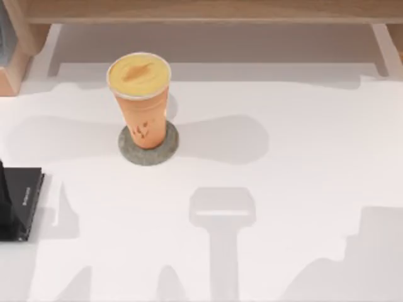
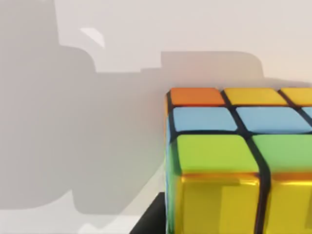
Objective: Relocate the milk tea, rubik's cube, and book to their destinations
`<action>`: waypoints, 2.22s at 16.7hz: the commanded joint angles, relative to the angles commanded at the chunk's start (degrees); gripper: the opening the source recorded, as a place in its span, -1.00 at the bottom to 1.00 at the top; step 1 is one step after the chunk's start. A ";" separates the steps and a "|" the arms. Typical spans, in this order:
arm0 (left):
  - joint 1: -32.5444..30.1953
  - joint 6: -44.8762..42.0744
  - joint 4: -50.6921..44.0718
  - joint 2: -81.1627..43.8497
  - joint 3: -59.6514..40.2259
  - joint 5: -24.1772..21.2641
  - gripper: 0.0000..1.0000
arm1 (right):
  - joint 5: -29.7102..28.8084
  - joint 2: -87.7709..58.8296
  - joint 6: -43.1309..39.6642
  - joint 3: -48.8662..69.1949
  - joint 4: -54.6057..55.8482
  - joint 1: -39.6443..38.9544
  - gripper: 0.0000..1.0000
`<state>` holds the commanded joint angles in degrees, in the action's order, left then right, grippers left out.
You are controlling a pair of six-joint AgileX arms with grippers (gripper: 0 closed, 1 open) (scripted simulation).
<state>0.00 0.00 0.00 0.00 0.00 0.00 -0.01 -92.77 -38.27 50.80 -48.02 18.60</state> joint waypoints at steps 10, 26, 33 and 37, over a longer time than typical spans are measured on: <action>0.00 0.00 0.00 0.00 0.00 0.00 1.00 | -0.02 2.34 -0.07 3.76 -6.42 0.08 -1.00; 0.00 0.00 0.00 0.00 0.00 0.00 1.00 | -12.68 -2.96 19.80 20.30 12.47 -24.63 -1.00; 0.00 0.00 0.00 0.00 0.00 0.00 1.00 | -25.76 -9.16 35.35 34.59 33.72 -47.47 -1.00; 0.00 0.00 0.00 0.00 0.00 0.00 1.00 | -32.59 -9.32 38.82 42.77 45.91 -53.68 -1.00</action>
<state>0.00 0.00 0.00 0.00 0.00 0.00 -32.59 -102.09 0.55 93.57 -2.11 -35.08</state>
